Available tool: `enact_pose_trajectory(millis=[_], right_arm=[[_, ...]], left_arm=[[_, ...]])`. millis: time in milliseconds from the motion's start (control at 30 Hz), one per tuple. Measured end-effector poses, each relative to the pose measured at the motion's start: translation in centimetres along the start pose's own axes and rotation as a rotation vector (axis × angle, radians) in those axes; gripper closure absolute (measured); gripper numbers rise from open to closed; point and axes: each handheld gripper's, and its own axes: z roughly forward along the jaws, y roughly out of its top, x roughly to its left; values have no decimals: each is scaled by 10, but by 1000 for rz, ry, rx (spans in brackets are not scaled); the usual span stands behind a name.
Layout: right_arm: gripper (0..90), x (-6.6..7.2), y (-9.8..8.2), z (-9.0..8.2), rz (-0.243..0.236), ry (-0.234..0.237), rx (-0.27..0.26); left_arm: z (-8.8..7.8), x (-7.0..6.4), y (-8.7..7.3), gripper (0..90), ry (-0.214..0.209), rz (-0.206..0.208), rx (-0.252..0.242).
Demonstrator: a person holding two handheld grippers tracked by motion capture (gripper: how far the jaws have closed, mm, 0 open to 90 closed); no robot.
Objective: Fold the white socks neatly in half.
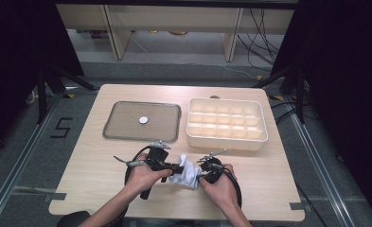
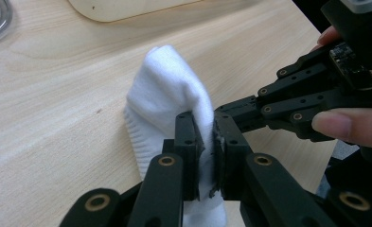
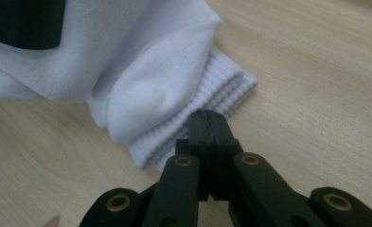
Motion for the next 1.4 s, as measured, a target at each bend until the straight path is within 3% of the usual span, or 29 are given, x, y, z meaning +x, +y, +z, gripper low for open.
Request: enact_pose_trajectory(millis=[33, 67, 167, 267, 367, 400, 467, 533, 633, 833, 1067, 1167, 1200, 1267, 1400], right_arm=[[900, -1, -1, 2, -40, -15, -11], [900, 0, 0, 3, -17, -28, 1], [900, 2, 0, 3, -12, -25, -1], [900, 1, 0, 2, -36, -14, -5], [900, 3, 2, 2, -5, 23, 5], [900, 4, 1, 4, -24, -21, -6], [900, 4, 2, 4, -42, -9, -14], [900, 5, 2, 5, -22, -28, -4], [900, 5, 2, 4, -37, -1, -9], [900, 7, 2, 6, -27, -27, -3], [900, 8, 3, 5, -52, 3, -7], [900, 10, 3, 5, -18, 12, 3], [900, 10, 3, 5, -5, -5, 2], [900, 11, 3, 6, -21, 19, 0], [900, 12, 3, 6, -28, 2, 1]], left_arm=[[0, -1, 0, 814, 9, 1, -6], [1, -1, 0, 814, 9, 2, -5], [0, 0, 0, 814, 5, 4, 0], [1, -1, 1, 814, 5, 9, 4], [1, -2, 1, 814, 13, 10, 4], [2, -2, 1, 814, 13, 14, 5], [3, -3, 0, 814, 20, 17, -2], [3, -3, 1, 814, 12, 22, 10], [3, -3, 0, 814, 8, 24, 16], [5, -4, 0, 814, 11, 25, 15], [7, -5, 0, 814, 11, 35, 22], [7, -6, 0, 813, 15, 33, 19], [7, -6, 0, 813, 17, 35, 20], [8, -7, 0, 814, 16, 38, 23], [8, -8, 0, 813, 17, 43, 25]])
